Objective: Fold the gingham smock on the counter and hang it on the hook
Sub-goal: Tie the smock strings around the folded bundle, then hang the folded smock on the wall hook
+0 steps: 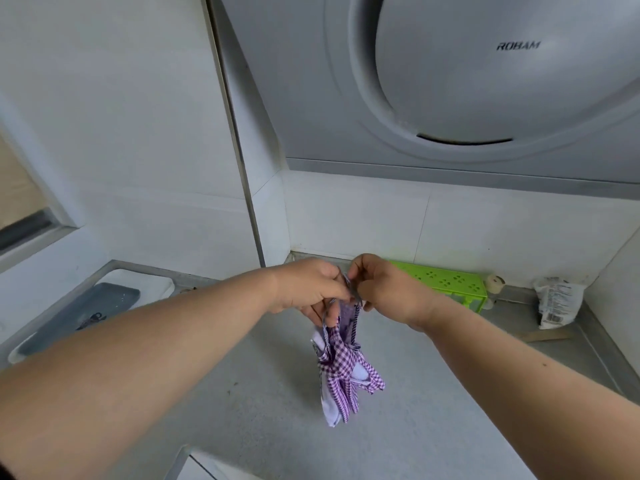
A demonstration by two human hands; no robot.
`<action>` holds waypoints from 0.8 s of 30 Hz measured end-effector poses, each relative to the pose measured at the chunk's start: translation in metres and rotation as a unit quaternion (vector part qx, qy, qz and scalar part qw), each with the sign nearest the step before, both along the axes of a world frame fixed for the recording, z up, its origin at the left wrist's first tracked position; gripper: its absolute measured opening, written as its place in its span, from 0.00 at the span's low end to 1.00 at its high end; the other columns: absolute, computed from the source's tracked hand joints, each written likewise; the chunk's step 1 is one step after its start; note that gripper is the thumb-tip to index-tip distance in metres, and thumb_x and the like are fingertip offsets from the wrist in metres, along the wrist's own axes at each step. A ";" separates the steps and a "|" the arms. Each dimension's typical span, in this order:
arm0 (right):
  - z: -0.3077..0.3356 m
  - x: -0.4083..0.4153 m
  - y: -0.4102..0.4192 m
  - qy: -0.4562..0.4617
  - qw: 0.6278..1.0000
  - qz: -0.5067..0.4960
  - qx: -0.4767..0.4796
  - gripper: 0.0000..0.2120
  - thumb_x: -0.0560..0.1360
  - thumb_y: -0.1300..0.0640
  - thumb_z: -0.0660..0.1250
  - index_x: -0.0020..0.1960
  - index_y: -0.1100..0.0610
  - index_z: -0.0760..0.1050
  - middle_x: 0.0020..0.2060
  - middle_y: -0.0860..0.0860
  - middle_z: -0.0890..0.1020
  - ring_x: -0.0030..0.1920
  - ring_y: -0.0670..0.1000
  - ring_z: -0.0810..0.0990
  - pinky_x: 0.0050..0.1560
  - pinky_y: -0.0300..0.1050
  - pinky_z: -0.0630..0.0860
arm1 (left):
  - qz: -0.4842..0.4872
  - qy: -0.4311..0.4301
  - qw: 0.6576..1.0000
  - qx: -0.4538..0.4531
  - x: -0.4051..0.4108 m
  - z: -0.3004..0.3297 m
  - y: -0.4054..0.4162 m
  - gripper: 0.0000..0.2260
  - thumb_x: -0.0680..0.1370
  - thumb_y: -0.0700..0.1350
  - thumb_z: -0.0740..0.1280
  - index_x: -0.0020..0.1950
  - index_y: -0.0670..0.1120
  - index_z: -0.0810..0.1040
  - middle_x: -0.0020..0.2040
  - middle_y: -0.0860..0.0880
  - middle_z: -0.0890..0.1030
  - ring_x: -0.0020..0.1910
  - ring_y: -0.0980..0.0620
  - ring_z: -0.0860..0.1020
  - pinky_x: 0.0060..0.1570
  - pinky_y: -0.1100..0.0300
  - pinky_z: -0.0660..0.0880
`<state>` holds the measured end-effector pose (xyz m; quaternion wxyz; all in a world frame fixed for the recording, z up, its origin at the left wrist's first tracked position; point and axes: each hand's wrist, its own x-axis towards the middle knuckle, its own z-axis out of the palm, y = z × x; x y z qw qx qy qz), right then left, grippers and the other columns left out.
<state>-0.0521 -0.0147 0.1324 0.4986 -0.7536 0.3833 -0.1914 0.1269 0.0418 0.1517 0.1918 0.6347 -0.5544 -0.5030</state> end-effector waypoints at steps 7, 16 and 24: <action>0.039 0.024 0.009 -0.037 0.996 -0.063 -0.053 0.08 0.75 0.55 0.68 0.50 0.53 0.70 0.40 0.51 0.77 0.37 0.51 0.75 0.37 0.50 0.74 | 0.139 0.015 0.987 -0.077 0.004 0.055 0.016 0.04 0.83 0.40 0.65 0.51 0.43 0.79 0.34 0.43 0.83 0.35 0.46 0.84 0.42 0.52 0.84; 0.104 0.082 0.055 -0.076 0.991 0.041 -0.099 0.16 0.78 0.44 0.68 0.41 0.54 0.68 0.30 0.47 0.68 0.31 0.48 0.66 0.34 0.46 0.64 | 0.336 0.151 0.913 -0.175 0.046 0.109 0.043 0.10 0.77 0.40 0.75 0.37 0.46 0.80 0.41 0.46 0.73 0.35 0.48 0.75 0.37 0.56 0.79; 0.165 0.164 0.091 -0.109 0.984 -0.024 -0.137 0.14 0.82 0.52 0.60 0.47 0.62 0.76 0.39 0.60 0.84 0.34 0.51 0.76 0.41 0.51 0.76 | 0.322 0.155 0.896 -0.264 0.122 0.164 0.084 0.12 0.77 0.49 0.76 0.58 0.47 0.89 0.52 0.49 0.84 0.47 0.51 0.75 0.47 0.57 0.73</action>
